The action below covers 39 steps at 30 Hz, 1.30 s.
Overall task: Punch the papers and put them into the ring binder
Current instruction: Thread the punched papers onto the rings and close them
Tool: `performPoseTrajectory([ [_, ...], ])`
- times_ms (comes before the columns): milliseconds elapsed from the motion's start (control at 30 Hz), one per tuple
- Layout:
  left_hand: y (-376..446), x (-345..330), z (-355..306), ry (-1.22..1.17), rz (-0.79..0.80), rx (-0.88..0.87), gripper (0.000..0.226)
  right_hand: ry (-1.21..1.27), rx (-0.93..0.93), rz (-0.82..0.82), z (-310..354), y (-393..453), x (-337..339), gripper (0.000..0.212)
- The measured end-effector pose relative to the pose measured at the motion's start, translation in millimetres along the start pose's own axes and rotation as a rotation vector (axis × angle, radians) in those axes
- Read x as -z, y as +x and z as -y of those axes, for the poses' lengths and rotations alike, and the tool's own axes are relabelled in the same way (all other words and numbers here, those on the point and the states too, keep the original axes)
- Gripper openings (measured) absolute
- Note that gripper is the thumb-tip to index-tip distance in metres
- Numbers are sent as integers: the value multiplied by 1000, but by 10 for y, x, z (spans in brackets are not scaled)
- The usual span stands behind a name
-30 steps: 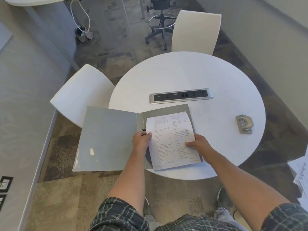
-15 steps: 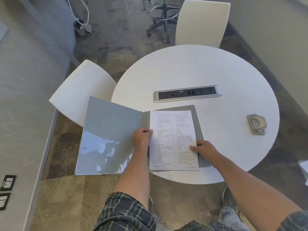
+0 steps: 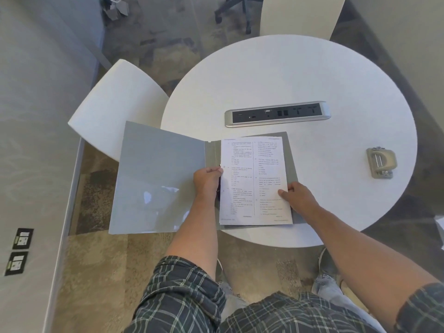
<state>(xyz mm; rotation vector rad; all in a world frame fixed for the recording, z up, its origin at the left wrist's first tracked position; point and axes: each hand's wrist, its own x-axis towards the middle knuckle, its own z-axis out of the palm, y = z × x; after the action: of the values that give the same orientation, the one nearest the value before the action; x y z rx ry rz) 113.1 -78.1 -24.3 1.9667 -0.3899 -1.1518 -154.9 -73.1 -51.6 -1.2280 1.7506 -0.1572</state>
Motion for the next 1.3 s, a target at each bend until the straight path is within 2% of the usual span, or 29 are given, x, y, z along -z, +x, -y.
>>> performPoseTrajectory([
  [133,-6,-53,-6,-63,-7,26,5,28,-11,4,-5,10,6,28],
  [433,10,-143,56,-26,-79,62,13,100,-36,-6,-43,30,-25,25],
  [533,-22,-156,67,-49,-103,66,39,128,-35,-16,-47,33,-31,25],
  [600,-14,-154,86,-52,-101,89,44,116,-21,-31,-51,41,-29,26],
  [867,39,-184,71,-149,-98,100,31,74,-4,-54,-9,-1,-107,26],
  [1300,129,-177,134,-152,-82,135,18,51,-58,-59,-11,34,-76,25],
])
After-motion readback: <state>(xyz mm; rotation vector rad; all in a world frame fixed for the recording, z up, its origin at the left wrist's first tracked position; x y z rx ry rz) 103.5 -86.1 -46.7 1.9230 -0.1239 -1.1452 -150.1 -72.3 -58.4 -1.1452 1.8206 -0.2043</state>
